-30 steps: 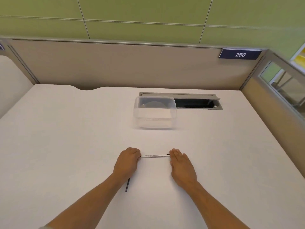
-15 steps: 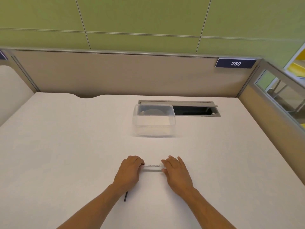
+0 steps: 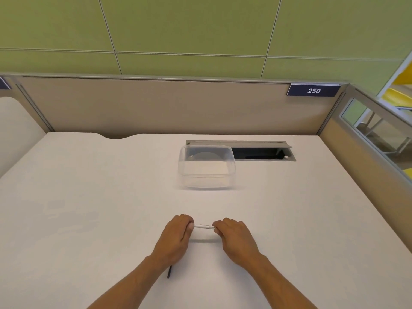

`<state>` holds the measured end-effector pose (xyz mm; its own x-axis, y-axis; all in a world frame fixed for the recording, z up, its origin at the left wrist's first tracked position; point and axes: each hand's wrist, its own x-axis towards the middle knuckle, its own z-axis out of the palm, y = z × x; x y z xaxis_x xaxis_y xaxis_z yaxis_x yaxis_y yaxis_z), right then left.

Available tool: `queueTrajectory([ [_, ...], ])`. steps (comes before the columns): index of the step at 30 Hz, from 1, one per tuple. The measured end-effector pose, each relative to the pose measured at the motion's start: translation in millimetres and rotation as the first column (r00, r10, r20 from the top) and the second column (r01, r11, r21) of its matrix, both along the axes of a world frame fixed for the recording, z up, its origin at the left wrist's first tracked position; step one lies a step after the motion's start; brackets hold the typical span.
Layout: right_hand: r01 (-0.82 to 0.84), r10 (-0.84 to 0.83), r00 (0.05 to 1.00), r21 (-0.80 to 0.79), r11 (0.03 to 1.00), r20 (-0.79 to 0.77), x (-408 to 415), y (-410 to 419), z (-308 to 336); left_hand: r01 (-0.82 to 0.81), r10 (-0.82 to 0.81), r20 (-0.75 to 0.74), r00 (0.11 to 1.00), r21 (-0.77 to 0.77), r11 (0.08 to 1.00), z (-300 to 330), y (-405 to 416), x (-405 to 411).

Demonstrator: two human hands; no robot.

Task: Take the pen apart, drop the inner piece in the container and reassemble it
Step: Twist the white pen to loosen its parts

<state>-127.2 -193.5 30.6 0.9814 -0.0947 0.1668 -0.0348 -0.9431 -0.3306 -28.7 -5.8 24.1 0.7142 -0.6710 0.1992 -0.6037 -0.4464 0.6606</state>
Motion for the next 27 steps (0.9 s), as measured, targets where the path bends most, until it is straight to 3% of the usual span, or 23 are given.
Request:
queueTrajectory([
  [4,-0.007,0.007,1.000,0.011,1.000,0.011,-1.2,3.9,7.4,-0.027,0.028,-0.023,0.999,0.011,1.000,2.2,-1.9,-0.8],
  [13,0.050,-0.047,0.997,-0.054,0.997,0.053,-3.3,8.5,12.8,-0.161,0.131,-0.355,0.926,-0.055,0.985,7.5,-7.7,-3.2],
  [19,0.067,-0.060,0.994,-0.075,0.995,0.093,-2.8,9.2,15.4,-0.266,0.227,-0.454,0.862,-0.022,0.964,14.8,-13.7,-5.8],
  [27,0.048,-0.044,0.991,-0.035,0.998,0.126,-2.1,9.5,13.8,-0.392,0.252,-0.768,0.588,0.001,0.920,20.5,-16.9,-4.5],
])
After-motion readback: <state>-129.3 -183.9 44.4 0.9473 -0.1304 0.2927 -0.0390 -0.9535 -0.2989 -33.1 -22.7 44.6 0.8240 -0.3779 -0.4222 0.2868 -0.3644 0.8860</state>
